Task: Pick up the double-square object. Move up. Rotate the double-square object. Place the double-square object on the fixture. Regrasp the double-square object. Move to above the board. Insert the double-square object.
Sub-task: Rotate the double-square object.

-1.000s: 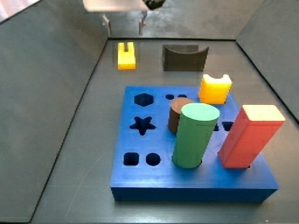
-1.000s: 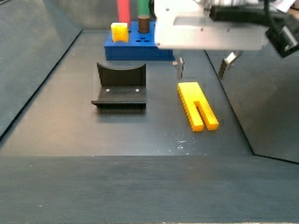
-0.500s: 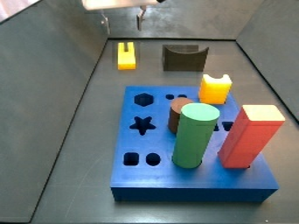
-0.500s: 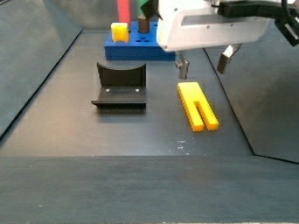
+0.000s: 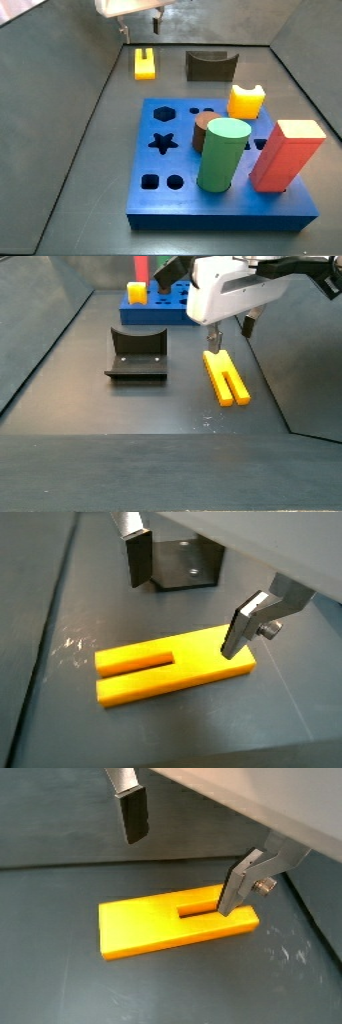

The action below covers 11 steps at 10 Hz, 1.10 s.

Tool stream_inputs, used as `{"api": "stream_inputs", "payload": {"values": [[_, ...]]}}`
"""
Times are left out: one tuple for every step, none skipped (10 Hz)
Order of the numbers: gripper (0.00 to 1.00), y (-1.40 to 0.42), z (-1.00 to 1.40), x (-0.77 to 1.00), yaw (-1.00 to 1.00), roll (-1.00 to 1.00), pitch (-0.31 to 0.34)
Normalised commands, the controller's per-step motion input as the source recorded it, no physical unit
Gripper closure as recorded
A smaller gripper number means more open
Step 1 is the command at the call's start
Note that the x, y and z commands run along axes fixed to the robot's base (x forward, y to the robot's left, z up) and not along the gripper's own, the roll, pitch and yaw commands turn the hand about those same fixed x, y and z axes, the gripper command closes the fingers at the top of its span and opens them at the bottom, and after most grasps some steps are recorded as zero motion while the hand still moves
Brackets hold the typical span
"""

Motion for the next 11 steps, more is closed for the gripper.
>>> {"api": "stream_inputs", "payload": {"values": [[0.0,0.0,-0.04,0.04,1.0,0.0,-0.005],[0.0,0.0,-0.04,0.04,1.0,0.0,-0.005],[0.0,0.0,-0.04,0.04,1.0,0.0,-0.005],[0.0,0.0,-0.04,0.04,1.0,0.0,-0.005],[0.0,0.0,-0.04,0.04,1.0,0.0,-0.006],[0.0,0.0,-0.04,0.04,1.0,0.0,-0.006],[0.0,0.0,-0.04,0.04,1.0,0.0,-0.006],[0.0,0.0,-0.04,0.04,1.0,0.0,-0.006],[0.0,0.0,-0.04,0.04,1.0,0.0,-0.006],[0.0,0.0,-0.04,0.04,1.0,0.0,-0.007],[0.0,0.0,-0.04,0.04,1.0,0.0,-0.007]]}}
